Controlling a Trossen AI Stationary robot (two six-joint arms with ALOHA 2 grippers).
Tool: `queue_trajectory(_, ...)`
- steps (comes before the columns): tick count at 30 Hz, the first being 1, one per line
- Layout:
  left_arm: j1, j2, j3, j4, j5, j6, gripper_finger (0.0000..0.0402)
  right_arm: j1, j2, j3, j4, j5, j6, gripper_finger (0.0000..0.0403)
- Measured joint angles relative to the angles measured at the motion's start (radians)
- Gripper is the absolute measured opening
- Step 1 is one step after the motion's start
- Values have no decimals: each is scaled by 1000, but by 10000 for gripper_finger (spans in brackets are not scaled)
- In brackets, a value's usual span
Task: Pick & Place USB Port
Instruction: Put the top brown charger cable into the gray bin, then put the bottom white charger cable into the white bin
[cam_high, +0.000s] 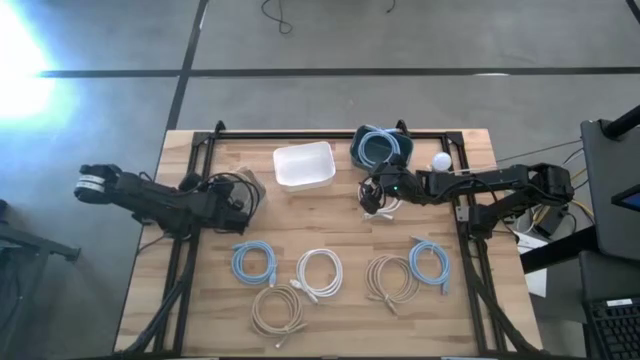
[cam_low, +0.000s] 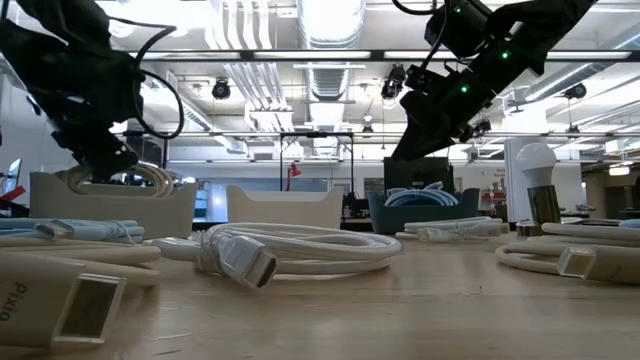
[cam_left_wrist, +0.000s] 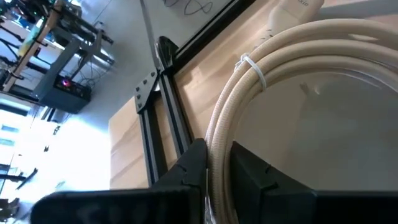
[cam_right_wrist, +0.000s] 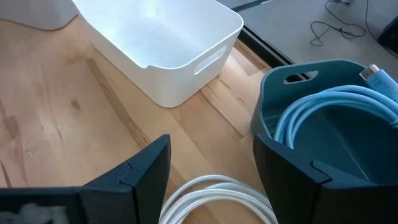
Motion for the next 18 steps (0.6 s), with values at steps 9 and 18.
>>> queue_trajectory(9,0,0,15,1,17,-40,115,0,0,0,0,0,0,224)
queue_trajectory(18,0,0,148,1,20,44,162,0,0,0,0,-17,0,224)
